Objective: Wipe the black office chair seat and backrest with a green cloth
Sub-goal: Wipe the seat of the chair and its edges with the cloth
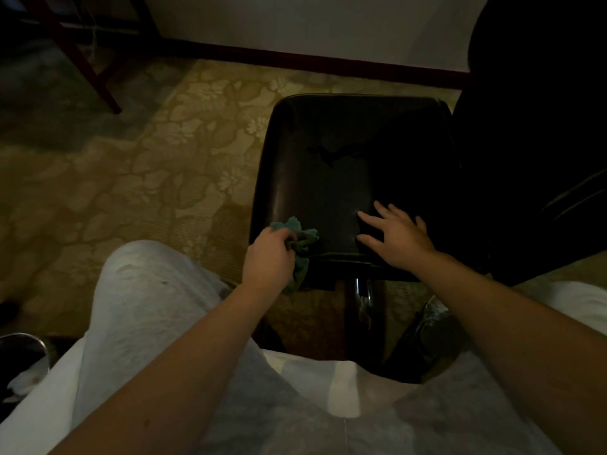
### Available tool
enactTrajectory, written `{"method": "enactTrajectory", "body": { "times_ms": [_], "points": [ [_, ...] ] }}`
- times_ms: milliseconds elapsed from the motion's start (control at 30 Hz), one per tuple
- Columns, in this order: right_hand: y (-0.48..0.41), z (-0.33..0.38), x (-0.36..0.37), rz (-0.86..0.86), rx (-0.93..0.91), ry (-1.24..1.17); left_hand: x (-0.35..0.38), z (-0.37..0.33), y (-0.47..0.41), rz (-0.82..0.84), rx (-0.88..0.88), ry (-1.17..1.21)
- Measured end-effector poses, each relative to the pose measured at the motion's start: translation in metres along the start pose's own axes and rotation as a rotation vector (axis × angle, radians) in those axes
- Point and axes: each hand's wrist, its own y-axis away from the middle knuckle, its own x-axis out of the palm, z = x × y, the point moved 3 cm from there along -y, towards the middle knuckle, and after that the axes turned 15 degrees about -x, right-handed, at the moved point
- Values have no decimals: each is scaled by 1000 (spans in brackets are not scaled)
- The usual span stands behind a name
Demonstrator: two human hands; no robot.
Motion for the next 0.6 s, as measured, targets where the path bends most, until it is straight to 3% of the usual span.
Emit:
{"method": "enactTrajectory", "body": {
  "times_ms": [367, 600],
  "points": [
    [-7, -2, 10, -34, 17, -11, 14, -26, 8, -19, 31, -13],
    [-8, -22, 8, -64, 21, -53, 5, -15, -3, -6, 111, -162]
  ]
}}
